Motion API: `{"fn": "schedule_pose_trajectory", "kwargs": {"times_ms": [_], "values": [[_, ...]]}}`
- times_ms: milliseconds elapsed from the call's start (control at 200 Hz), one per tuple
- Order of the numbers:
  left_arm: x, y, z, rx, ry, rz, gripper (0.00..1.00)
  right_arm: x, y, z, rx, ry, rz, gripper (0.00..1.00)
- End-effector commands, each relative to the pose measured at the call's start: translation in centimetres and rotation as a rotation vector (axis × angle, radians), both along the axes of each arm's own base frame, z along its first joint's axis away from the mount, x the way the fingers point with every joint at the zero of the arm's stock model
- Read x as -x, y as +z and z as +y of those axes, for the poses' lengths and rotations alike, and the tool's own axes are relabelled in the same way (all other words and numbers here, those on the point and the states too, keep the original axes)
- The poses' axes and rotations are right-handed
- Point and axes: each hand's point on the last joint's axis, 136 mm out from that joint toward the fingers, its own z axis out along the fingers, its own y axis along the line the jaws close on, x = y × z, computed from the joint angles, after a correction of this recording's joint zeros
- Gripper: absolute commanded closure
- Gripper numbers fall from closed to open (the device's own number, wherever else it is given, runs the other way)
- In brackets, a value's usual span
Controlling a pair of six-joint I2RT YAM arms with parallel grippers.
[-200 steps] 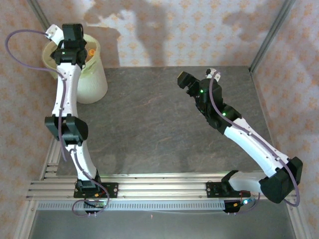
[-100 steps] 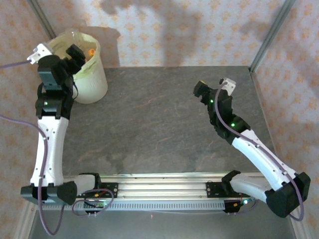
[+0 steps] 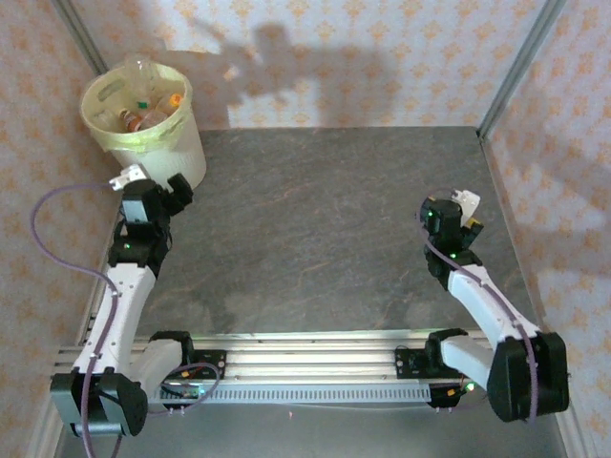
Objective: Put the plastic bottles in the bin
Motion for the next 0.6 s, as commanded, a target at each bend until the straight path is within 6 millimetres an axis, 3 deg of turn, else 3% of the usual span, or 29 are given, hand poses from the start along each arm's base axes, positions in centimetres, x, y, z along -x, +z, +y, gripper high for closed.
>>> {"fn": "schedule_pose_trajectory", "kwargs": {"times_ms": [0,145,285,510,595], "values": [[-0.2,-2.1,0.9,-0.106,0.009,-0.028,0.0,-2.0,-1.6,0.7,-0.031,0.118,-0.021,0.01],[-1.3,-6.3,-0.8,-0.12,-0.112,-0.03,0.0,-3.6,-4.6,1.4,-0.001,0.244,0.051,0.01],[-1.8,-9.0,0.5,-0.186,-0.069,0.046,0.0,-4.7,-4.8,1.9,-0.013,0.305,-0.013,0.01],[-4.9,-12.3,-0.1,-0.163,-0.117,0.081,0.0,-5.7,-5.1,2.9,-0.064,0.375,-0.075,0.01],[-5.8,-13.2,-0.1,-0.161,-0.13,0.1,0.0,-5.4,-6.5,2.9,-0.057,0.377,-0.109,0.01]]}}
